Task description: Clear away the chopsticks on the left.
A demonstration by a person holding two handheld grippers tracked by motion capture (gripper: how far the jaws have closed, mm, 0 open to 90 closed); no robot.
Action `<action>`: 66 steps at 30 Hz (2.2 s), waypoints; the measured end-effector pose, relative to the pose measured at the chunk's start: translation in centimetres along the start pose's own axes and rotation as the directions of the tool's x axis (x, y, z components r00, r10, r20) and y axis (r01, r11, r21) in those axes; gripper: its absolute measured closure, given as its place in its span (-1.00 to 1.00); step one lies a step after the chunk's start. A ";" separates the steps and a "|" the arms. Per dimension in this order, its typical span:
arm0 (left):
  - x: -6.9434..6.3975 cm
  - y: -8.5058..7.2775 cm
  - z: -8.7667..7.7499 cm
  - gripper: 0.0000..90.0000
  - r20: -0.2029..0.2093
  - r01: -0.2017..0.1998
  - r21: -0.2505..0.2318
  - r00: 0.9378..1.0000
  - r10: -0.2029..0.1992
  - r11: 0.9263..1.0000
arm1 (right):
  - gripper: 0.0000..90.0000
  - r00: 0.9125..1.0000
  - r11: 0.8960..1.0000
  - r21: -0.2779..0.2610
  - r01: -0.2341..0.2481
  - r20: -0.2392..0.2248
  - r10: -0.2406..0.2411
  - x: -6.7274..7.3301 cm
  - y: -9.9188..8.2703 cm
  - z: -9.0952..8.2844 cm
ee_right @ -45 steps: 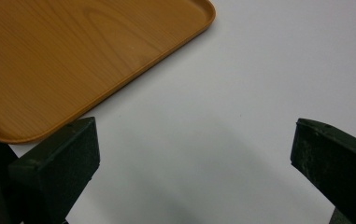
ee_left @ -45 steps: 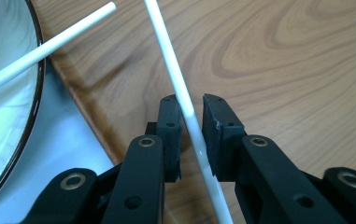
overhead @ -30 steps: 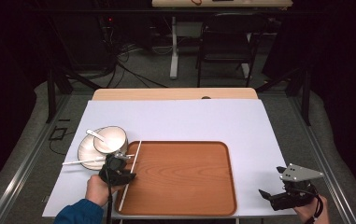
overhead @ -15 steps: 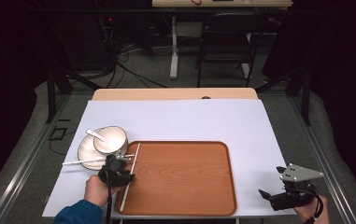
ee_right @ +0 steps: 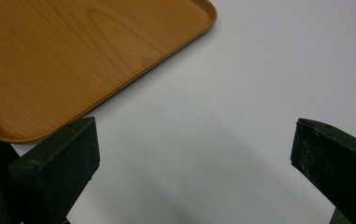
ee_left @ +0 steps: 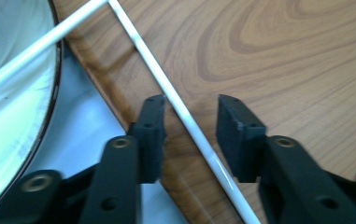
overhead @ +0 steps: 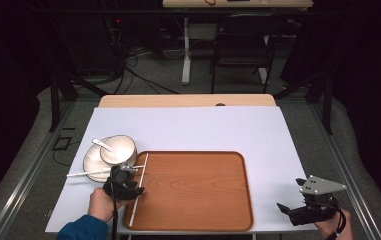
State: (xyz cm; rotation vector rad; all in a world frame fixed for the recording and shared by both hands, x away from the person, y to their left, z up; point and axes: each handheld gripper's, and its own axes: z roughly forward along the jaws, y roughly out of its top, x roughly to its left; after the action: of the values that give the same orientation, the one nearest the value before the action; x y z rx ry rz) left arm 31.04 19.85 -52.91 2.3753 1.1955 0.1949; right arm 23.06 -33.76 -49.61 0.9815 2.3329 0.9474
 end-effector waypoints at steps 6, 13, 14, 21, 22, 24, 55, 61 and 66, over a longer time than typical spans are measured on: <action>0.0 0.0 -0.5 -0.16 0.056 -0.035 0.015 0.998 0.034 0.999 | -0.99 1.000 1.000 -0.007 -0.002 -0.003 0.002 0.0 0.0 0.0; 0.0 -0.2 -1.4 -0.41 0.091 -0.078 0.006 0.993 0.077 0.997 | -1.00 1.000 1.000 -0.013 -0.004 -0.006 0.004 0.0 0.0 0.0; 0.1 -0.2 -1.7 -0.43 0.092 -0.087 0.002 0.992 0.086 0.996 | -1.00 1.000 1.000 -0.013 -0.004 -0.005 0.004 0.0 0.0 -0.1; 0.7 -0.2 -3.5 -0.54 0.090 -0.143 -0.026 0.985 0.145 0.989 | -1.00 1.000 1.000 -0.019 -0.004 -0.009 0.004 0.1 0.0 0.0; 0.8 -0.1 -3.6 -0.56 0.091 -0.153 -0.016 0.984 0.154 0.988 | -1.00 1.000 1.000 -0.019 -0.004 -0.008 0.004 0.1 0.0 0.0; 1.0 -0.2 -4.0 -0.60 0.046 -0.166 -0.014 0.985 0.167 0.986 | -1.00 1.000 1.000 -0.017 -0.004 -0.006 0.004 0.1 0.0 0.0; 4.5 -1.5 -8.3 -0.99 -0.088 -0.304 -0.044 0.950 0.300 0.952 | -1.00 1.000 1.000 -0.027 0.004 -0.026 -0.005 0.1 0.2 0.2; 5.8 -1.6 -8.6 -1.00 -0.078 -0.306 -0.054 0.950 0.302 0.950 | -1.00 1.000 1.000 -0.024 -0.004 -0.025 0.004 -0.1 0.1 0.3; 7.1 -1.6 -8.9 -1.00 -0.060 -0.295 -0.076 0.955 0.291 0.952 | -1.00 1.000 1.000 -0.024 -0.007 -0.023 0.006 0.0 0.0 0.1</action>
State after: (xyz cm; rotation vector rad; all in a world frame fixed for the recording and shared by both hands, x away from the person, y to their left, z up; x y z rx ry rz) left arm 31.36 29.36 -46.40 2.4755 0.8304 0.3933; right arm 23.13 -33.66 -49.70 0.9744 2.3330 0.9924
